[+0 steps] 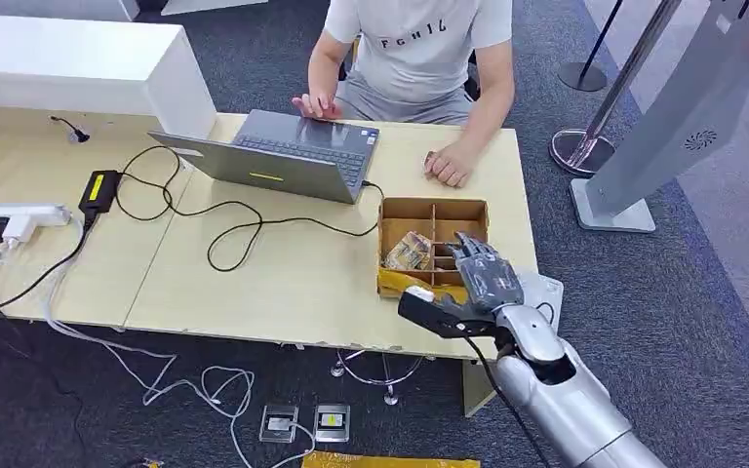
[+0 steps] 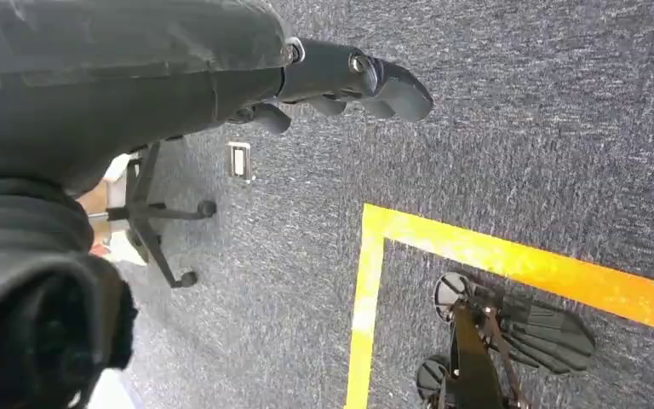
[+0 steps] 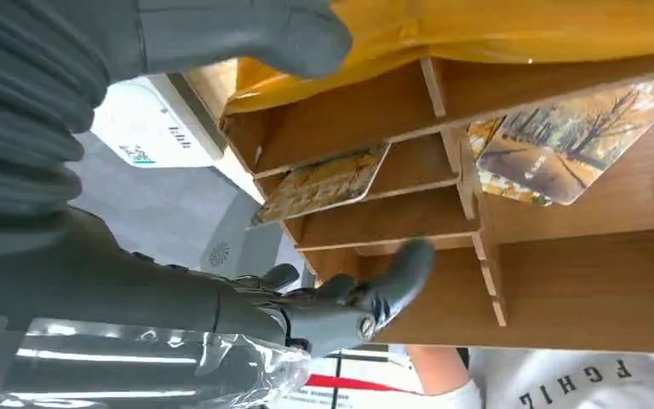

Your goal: Pass the card to the sensor for recognition and then transmit it.

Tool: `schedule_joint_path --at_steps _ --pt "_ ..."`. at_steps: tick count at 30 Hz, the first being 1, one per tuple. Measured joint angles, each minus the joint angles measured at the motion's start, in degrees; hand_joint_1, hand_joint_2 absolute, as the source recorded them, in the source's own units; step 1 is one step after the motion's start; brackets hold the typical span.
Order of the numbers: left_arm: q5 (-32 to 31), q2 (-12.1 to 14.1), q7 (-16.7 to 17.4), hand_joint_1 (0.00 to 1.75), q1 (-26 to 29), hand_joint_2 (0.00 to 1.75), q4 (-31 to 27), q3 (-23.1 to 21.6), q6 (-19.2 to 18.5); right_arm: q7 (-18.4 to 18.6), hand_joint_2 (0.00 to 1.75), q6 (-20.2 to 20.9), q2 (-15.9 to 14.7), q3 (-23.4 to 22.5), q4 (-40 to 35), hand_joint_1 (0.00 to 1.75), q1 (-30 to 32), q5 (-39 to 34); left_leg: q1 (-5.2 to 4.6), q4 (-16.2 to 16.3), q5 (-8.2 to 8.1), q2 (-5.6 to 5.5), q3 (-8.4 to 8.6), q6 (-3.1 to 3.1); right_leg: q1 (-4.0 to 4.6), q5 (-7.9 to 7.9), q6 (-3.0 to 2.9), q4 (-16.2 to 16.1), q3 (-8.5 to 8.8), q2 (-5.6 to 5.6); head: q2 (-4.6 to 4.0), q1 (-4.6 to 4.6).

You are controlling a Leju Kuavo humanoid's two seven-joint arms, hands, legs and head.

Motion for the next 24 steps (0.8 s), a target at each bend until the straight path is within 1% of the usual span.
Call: schedule_joint_path --at_steps 1,2,3,4,13,24 --pt "0.0 0.0 0.0 0.0 0.0 0.0 0.0 0.0 0.0 0.0 1.75 0.2 0.0 0.0 -0.2 1.45 0.1 0.0 0.0 0.0 0.0 0.0 0.0 0.0 0.0 0.0 0.0 0.0 0.0 0.0 0.0 0.02" --pt "0.0 0.0 0.0 0.0 0.0 0.0 0.0 0.0 0.0 0.1 1.75 0.5 0.0 0.0 -0.6 1.03 0.2 0.0 0.0 0.0 0.0 0.0 0.0 0.0 0.0 0.0 0.0 0.0 0.0 0.0 0.0 0.0" --pt "0.0 0.0 0.0 0.0 0.0 0.0 0.0 0.0 0.0 0.2 1.75 0.6 0.0 0.0 -0.9 0.31 0.3 0.0 0.0 0.0 0.0 0.0 0.0 0.0 0.0 0.0 0.0 0.0 0.0 0.0 0.02 0.02" --pt "0.0 0.0 0.0 0.0 0.0 0.0 0.0 0.0 0.0 0.2 1.75 0.6 0.0 0.0 -1.2 0.0 0.4 0.0 0.0 0.0 0.0 0.0 0.0 0.0 0.0 0.0 0.0 0.0 0.0 0.0 0.0 0.02" --pt "-0.1 0.1 0.0 0.0 0.0 0.0 0.0 -0.1 -0.1 1.0 1.75 1.1 -0.2 -0.1 -3.3 0.0 1.3 0.4 0.0 0.0 0.0 0.0 0.01 0.0 0.0 0.0 0.0 0.0 0.0 0.01 0.0 0.02" --pt "-0.3 0.2 -0.1 0.0 0.0 0.0 0.0 -0.8 -0.4 0.9 1.75 1.1 -0.3 -1.1 -4.5 0.0 1.9 1.7 0.0 0.0 0.0 0.02 0.01 0.0 0.0 0.0 0.0 0.0 0.0 0.02 0.0 0.02"
